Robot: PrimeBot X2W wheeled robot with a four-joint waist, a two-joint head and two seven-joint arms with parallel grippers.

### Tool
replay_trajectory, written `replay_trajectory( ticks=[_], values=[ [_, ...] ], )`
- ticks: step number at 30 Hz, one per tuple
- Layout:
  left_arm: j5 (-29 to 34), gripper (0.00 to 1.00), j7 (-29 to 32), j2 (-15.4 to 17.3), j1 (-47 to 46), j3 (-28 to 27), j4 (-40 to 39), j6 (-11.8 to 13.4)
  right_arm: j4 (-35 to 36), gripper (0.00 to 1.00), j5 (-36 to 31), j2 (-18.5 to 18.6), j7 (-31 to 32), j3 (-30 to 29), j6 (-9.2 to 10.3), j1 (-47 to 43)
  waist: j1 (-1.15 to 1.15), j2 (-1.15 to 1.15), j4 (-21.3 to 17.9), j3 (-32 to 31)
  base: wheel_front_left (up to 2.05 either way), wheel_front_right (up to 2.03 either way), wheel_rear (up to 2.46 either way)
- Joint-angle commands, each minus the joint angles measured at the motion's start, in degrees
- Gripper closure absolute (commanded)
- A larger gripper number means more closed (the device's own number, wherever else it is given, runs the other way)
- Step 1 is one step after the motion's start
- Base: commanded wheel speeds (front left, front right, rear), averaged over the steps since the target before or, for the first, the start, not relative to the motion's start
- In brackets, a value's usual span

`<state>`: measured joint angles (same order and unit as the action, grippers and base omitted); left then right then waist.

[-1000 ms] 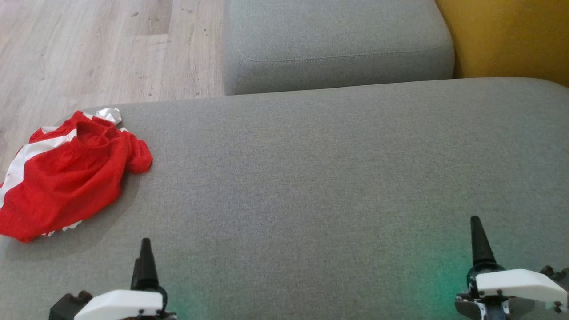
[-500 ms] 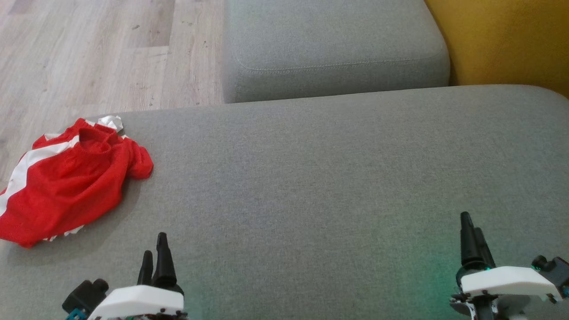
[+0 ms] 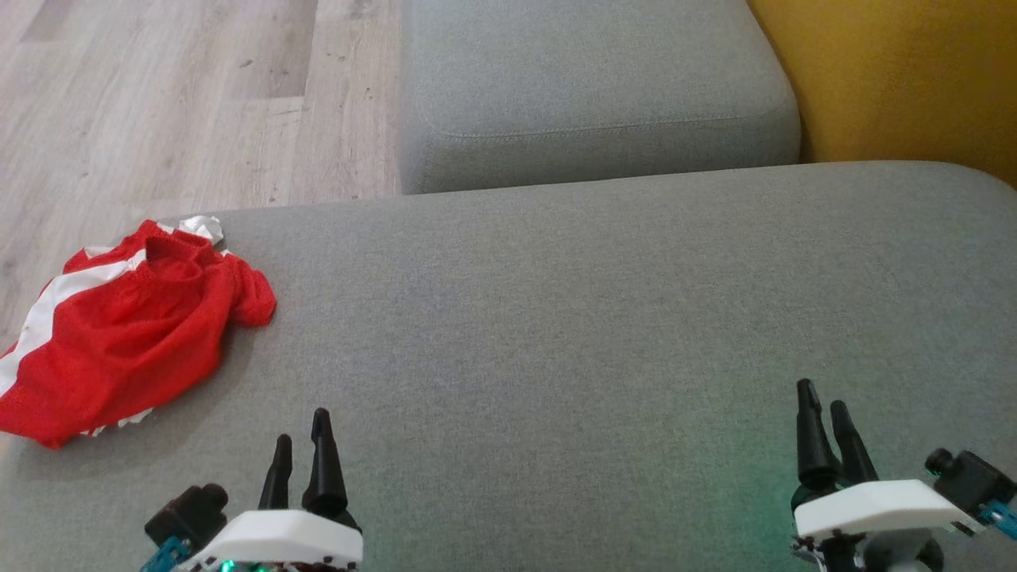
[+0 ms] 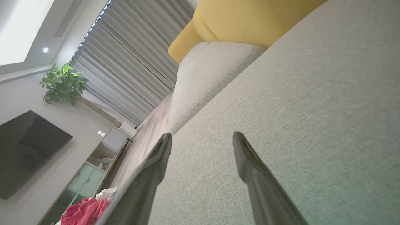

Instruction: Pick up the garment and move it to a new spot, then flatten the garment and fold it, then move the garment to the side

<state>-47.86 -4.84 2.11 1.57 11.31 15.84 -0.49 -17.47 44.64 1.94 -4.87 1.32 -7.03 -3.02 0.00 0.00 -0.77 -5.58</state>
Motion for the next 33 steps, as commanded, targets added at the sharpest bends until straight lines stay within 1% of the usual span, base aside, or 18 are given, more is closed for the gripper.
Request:
replay_trajectory(
  ticks=[1, 6, 22, 26, 33],
  values=[
    [1.9, 0.00, -0.8, 0.5, -2.9, -0.5, -2.3, 0.4, 2.3, 0.00, -2.0, 0.6, -0.8, 1.2, -0.26, 2.0, 0.00, 0.00, 0.0, -0.1, 0.00, 0.00, 0.00],
    [5.7, 0.00, -1.6, 0.5, -3.0, 0.6, -3.0, 1.0, 2.6, 0.00, -6.4, 0.6, -1.6, 1.9, -0.28, 1.9, 0.00, 0.00, 0.0, -0.4, 0.00, 0.00, 0.00],
    [16.5, 0.00, -4.3, 0.6, -3.1, 4.8, -3.6, 1.5, 3.1, 0.00, -19.3, 0.7, -4.3, 3.6, -0.34, 1.6, 0.00, 0.00, -0.2, -1.5, 0.00, 0.00, 0.00],
    [19.8, 0.00, -5.0, 0.6, -3.3, 5.7, -3.5, 2.6, 3.7, 0.00, -20.6, 0.8, -5.0, 3.2, -0.35, 1.4, 0.00, 0.00, -0.2, -1.8, 0.00, 0.00, 0.00],
    [24.9, 0.00, -6.2, 0.7, -3.4, 7.0, -3.6, 3.9, 4.1, 0.00, -26.3, 0.8, -6.2, 4.0, -0.38, 1.0, 0.00, 0.00, -0.2, -2.5, 0.00, 0.00, 0.00]
  ],
)
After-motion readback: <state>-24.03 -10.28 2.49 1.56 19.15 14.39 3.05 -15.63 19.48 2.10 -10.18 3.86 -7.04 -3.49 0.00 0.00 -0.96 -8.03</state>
